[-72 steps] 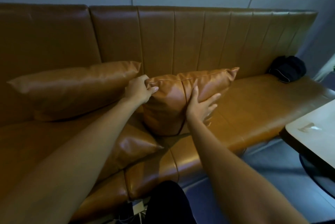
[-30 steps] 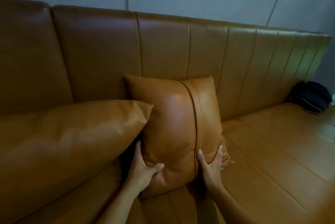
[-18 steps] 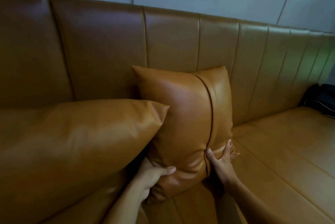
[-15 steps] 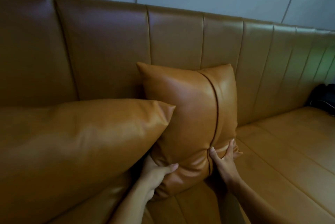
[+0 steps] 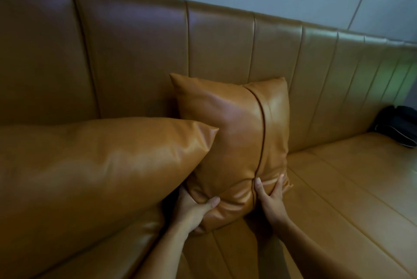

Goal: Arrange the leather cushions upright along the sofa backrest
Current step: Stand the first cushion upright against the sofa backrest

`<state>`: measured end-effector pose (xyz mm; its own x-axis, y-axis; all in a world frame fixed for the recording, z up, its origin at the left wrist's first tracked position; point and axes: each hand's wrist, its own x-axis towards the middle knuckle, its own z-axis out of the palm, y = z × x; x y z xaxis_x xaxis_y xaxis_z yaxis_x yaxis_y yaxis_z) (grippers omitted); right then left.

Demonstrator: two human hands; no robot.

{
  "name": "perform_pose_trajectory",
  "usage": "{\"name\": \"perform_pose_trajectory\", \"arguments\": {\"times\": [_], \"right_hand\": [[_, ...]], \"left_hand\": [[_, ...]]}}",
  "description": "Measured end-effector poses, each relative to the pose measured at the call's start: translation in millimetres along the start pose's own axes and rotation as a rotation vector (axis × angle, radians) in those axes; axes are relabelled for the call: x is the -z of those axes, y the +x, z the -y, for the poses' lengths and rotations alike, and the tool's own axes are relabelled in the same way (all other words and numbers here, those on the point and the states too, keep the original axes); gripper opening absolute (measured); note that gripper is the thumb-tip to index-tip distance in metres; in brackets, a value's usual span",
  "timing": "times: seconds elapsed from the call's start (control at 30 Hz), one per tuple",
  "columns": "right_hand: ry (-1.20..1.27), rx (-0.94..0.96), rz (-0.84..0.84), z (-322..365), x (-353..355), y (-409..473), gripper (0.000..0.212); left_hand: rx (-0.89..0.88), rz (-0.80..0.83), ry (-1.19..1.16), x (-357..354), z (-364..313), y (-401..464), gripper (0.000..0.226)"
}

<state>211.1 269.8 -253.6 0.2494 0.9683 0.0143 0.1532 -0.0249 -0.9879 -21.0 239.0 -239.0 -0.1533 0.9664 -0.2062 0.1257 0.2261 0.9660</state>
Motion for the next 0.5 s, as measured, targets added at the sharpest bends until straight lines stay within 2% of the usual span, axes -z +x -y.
{"name": "perform_pose_trajectory", "arguments": {"times": [0.07, 0.1, 0.2, 0.37, 0.5], "right_hand": [[0.034, -0.038, 0.004, 0, 0, -9, 0.132], [0.036, -0.044, 0.017, 0, -1, -13, 0.134], [-0.059, -0.027, 0.037, -6, -5, -27, 0.15], [-0.228, 0.025, 0.1, -18, -5, -36, 0.154], [-0.299, 0.092, 0.115, -20, -12, -39, 0.157]], "left_hand": [[0.065, 0.072, 0.12, 3, -2, -4, 0.173], [0.094, 0.085, 0.205, 4, -1, -5, 0.175], [0.107, 0.038, 0.435, 4, 3, -8, 0.155], [0.048, -0.141, 0.537, -4, 3, -9, 0.115], [-0.005, -0.234, 0.562, -5, 3, -6, 0.114]]}}
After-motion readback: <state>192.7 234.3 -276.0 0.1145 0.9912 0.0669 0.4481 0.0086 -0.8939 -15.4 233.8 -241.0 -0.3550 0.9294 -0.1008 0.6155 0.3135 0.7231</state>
